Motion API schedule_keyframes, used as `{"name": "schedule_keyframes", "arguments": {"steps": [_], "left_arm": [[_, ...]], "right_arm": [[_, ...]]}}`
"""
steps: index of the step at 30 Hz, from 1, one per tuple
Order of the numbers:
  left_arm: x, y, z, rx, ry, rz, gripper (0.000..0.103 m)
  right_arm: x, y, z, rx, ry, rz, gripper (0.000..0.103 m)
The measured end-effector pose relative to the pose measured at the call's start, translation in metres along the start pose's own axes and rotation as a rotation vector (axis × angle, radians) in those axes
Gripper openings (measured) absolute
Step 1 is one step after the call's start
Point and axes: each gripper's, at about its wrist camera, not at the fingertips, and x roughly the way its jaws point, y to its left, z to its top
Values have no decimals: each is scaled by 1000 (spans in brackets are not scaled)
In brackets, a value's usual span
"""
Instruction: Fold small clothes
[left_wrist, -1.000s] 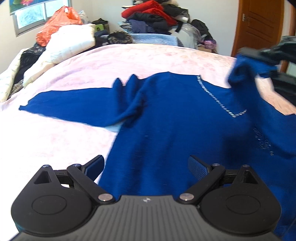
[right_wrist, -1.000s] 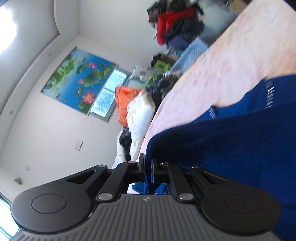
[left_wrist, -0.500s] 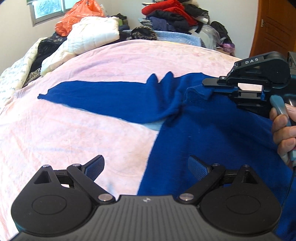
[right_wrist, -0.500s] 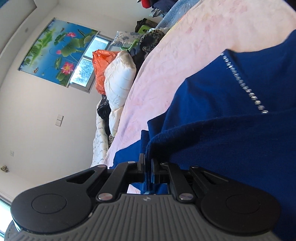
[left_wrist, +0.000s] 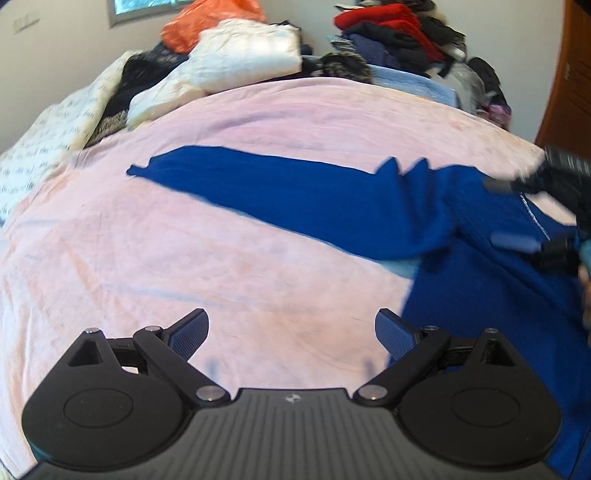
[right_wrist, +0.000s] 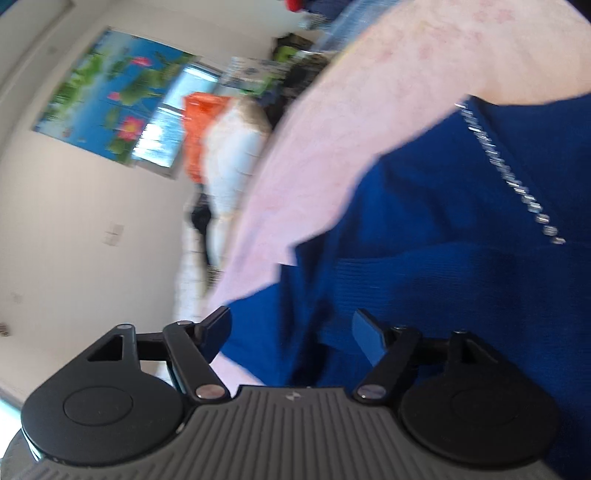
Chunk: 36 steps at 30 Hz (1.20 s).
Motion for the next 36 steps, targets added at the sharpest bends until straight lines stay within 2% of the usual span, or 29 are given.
{"name": "schedule_keyframes", "arguments": {"steps": [4, 6, 9, 12, 16, 18, 21, 24, 30, 31, 33, 35, 36], "left_arm": [[10, 37, 25, -88, -43, 21, 98], [19, 64, 44, -171, -87, 17, 98], [42, 105, 66, -319, -97, -18, 98], [69, 139, 80, -462, -75, -80, 98], [104, 169, 78, -676, -18, -287, 98], [118, 178, 75, -772, -6, -334, 98], [129, 188, 77, -860, -40, -390, 103], [144, 199, 80, -941, -81, -475, 103], [166, 211, 90, -1087, -194, -567, 102], [167, 211, 92, -1097, -217, -565, 98], [171, 211, 97, -1078, -228, -539, 79], [181, 210, 100, -1065, -187, -541, 37], [187, 209, 100, -1067, -155, -537, 29]], "right_arm": [[-5, 6, -11, -22, -10, 28, 73], [-14, 19, -19, -62, 4, 47, 77], [-34, 38, -35, -168, 13, 59, 83], [-57, 48, -50, -240, -3, 45, 87], [-77, 56, -64, -323, -39, -30, 87], [-84, 61, -71, -391, -69, -93, 87], [-94, 64, -79, -450, -97, -151, 87], [-105, 60, -82, -429, -108, -129, 91], [-129, 49, -91, -409, -173, -162, 97], [-132, 46, -92, -400, -180, -169, 98], [-138, 40, -93, -384, -190, -183, 98], [-144, 33, -93, -370, -205, -209, 98], [-147, 31, -94, -367, -211, -221, 98]]}}
